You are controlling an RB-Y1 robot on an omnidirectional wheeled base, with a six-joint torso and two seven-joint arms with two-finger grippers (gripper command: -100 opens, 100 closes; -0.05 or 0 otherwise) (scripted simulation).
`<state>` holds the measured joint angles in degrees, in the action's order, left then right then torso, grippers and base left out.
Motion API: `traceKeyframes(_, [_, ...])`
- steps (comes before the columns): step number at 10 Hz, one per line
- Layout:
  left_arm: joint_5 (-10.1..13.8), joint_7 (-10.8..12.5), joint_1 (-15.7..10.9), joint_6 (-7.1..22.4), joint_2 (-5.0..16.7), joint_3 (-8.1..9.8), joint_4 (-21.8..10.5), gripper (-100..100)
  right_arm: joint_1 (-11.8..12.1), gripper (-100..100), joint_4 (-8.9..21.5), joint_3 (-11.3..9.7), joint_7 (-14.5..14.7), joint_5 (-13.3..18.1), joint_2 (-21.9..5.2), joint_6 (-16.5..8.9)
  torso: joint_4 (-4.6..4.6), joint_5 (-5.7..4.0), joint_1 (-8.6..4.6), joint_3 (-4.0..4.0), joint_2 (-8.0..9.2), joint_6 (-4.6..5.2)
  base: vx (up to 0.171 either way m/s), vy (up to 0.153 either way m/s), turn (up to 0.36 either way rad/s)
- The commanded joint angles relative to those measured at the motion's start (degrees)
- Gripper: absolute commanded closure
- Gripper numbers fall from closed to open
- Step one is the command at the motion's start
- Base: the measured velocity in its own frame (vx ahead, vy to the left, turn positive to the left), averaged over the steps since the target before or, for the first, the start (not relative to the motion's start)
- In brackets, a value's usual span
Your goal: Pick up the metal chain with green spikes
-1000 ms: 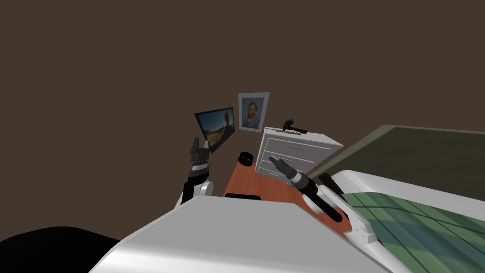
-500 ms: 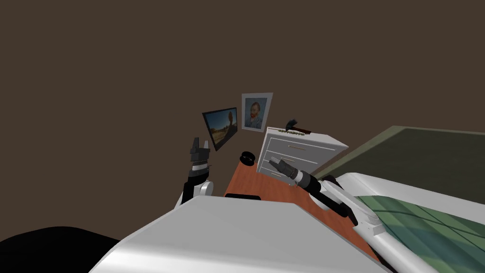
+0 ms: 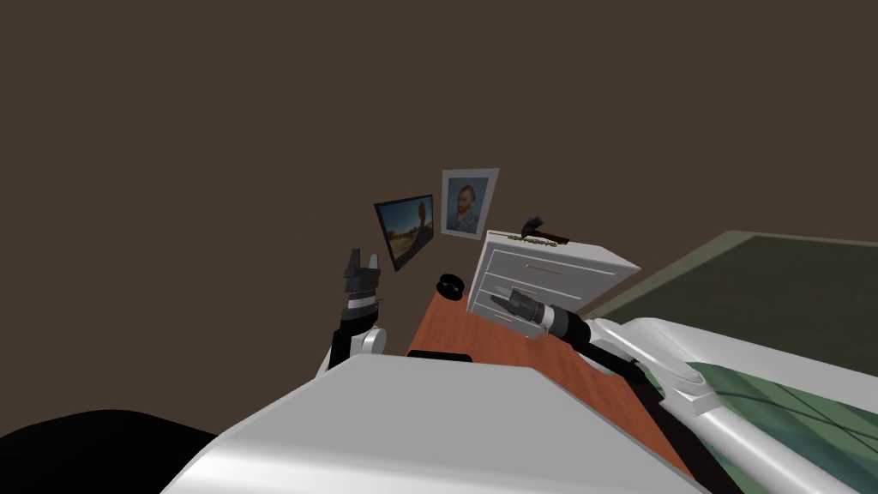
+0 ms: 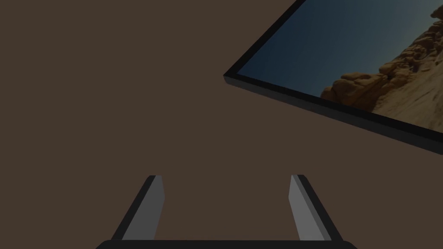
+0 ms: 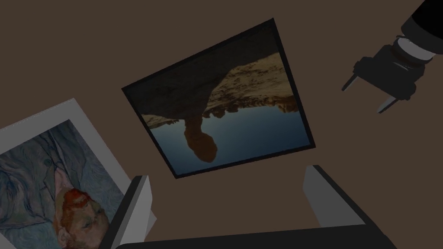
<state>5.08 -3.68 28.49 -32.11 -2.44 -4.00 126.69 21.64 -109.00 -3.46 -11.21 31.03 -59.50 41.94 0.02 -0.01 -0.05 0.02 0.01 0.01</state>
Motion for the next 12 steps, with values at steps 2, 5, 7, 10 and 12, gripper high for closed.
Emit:
traceKeyframes(2, [0.0, 0.0, 0.0, 0.0, 0.0, 0.00, 0.0, 0, -1.3, -100, 2.9, 0.1, -0.8, 3.1, -4.6, 1.4, 0.00, 0.00, -0.02, -0.01, -0.01, 0.02, 0.001, 0.006, 0.057])
traceKeyframes(5, [0.0, 0.0, 0.0, 0.0, 0.0, 0.00, 0.0, 0, -2.0, -100, 4.6, 0.4, -1.5, 5.2, -9.5, 2.1, -0.01, -0.02, -0.04, -0.03, -0.05, 0.03, 0.011, 0.000, 0.041])
traceKeyframes(7, [0.0, 0.0, 0.0, 0.0, 0.0, 0.00, 0.0, 0, -2.8, -100, 6.3, 0.7, -2.2, 7.3, -12.9, 2.9, -0.02, -0.02, -0.06, -0.06, -0.11, 0.02, 0.028, -0.010, 0.081])
traceKeyframes(10, [0.0, 0.0, 0.0, 0.0, 0.0, 0.01, 0.0, 0, -3.5, -100, 8.0, 1.0, -2.9, 9.4, -17.3, 3.6, -0.03, -0.03, -0.07, -0.07, -0.11, 0.03, 0.031, -0.013, 0.035])
traceKeyframes(12, [0.0, 0.0, 0.0, 0.0, 0.0, 0.01, 0.0, 0, -4.2, -100, 9.8, 1.3, -3.6, 11.5, -20.4, 4.3, -0.04, -0.03, -0.10, -0.11, -0.19, 0.02, 0.051, -0.028, 0.072])
